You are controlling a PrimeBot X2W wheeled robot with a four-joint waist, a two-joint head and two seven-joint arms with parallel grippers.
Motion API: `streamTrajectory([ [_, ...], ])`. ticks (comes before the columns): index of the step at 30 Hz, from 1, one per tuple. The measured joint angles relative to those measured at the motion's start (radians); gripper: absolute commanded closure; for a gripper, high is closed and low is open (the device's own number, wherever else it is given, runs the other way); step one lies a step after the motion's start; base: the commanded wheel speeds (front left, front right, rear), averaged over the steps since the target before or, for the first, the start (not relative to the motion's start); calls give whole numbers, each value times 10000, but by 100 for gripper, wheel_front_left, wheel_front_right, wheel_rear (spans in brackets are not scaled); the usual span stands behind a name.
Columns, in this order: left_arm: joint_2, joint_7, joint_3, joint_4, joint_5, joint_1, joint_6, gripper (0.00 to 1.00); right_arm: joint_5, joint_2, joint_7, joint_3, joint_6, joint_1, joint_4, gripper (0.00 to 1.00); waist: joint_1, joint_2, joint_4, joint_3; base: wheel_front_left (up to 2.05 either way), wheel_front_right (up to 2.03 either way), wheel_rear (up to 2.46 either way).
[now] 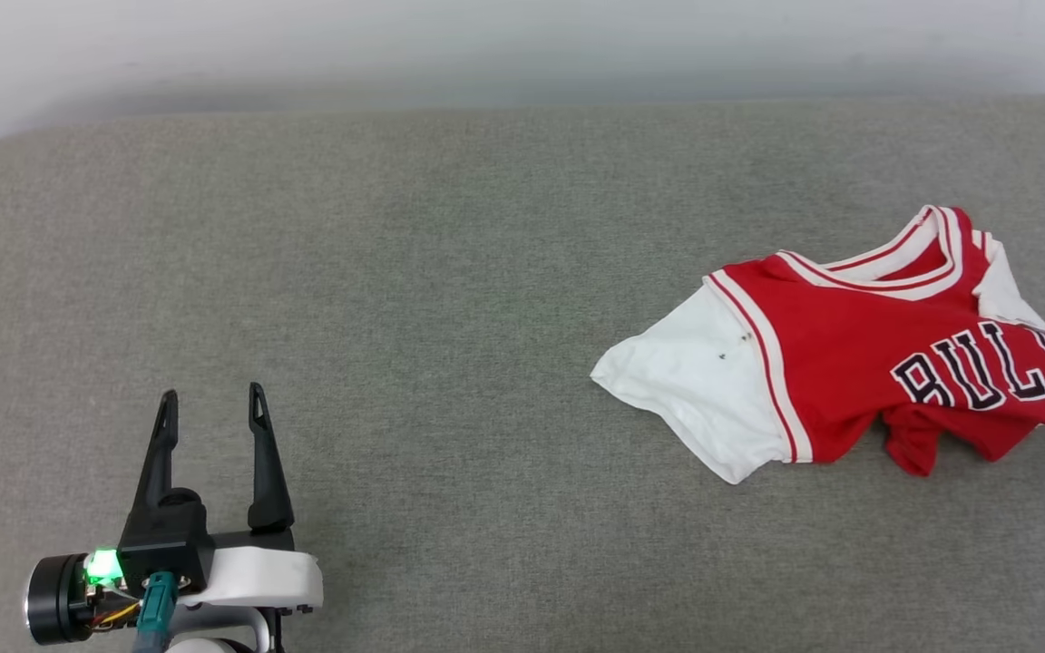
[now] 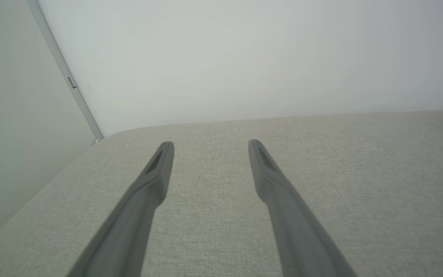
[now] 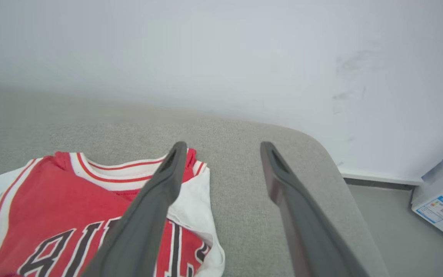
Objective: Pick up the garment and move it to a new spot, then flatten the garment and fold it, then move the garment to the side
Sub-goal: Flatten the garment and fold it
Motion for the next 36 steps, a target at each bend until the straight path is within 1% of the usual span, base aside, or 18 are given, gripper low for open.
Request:
streamTrajectory([
  [3, 58, 0, -44, -19, 155, -5, -73, 0, -1112, 823, -213, -1220, 0, 528, -1101, 0, 0, 0, -146, -147, 0, 0, 0],
  [7, 230, 0, -86, -44, 286, -122, -169, 0, -2640, 2395, -261, -2922, 0, 1575, -2989, 0, 0, 0, -295, -296, 0, 0, 0],
  [9, 326, 0, -94, -42, 339, -313, -253, 0, -3287, 3246, -157, -3570, 2, 2136, -3988, 0, 0, 0, -335, -328, 0, 0, 0],
  [12, 596, 0, -169, 109, 368, -735, -560, 0, -4015, 4458, 13, -4232, 0, 2965, -5331, 0, -1, 0, -378, -340, 0, 0, 0],
  [14, 848, 0, -276, 307, 430, -1156, -838, 0, -4353, 5064, 150, -4351, 0, 3440, -6055, 0, 0, 0, -414, -336, 0, 0, 0],
  [16, 1097, 222, -449, 456, 435, -1786, -1221, 0, -4566, 5559, 205, -4405, 0, 3812, -6631, 0, 0, 0, -476, -328, 0, 0, 0],
  [18, 1348, 510, -596, 523, 439, -2618, -1643, 0, -4644, 5902, 234, -4426, 0, 4082, -7076, 0, 0, 0, -537, -304, 0, 0, 0],
  [21, 1806, 1204, -869, 786, 456, -4002, -2339, 0, -4794, 6243, 224, -4360, 0, 4276, -7499, 0, 0, 0, -673, -227, 0, 0, 0],
  [25, 2002, 2665, -1753, 1055, 508, -5663, -2986, 0, -4794, 6500, 176, -4238, 0, 4457, -7697, 0, 0, 0, -878, -68, 0, 0, 0],
  [27, 2155, 3475, -2426, 1262, 359, -6429, -3131, 0, -4792, 6571, 146, -4159, 0, 4508, -7666, 0, 0, 0, -974, 50, 0, 0, 0],
  [29, 2282, 4405, -3225, 1542, -27, -7184, -3193, 0, -4790, 6640, 82, -4073, 0, 4555, -7553, 0, 0, 0, -1078, 181, 0, 0, 0],
  [32, 2579, 5634, -5081, 1856, -1298, -8395, -3208, 0, -4801, 6709, -94, -3919, 0, 4559, -7310, 0, 0, 0, -1231, 398, 0, 0, 0],
  [36, 3127, 7444, -7405, 2144, -3145, -9798, -3208, 0, -4865, 6798, -357, -3659, 0, 4518, -6938, 0, 0, 0, -1458, 693, 0, 0, 0],
])
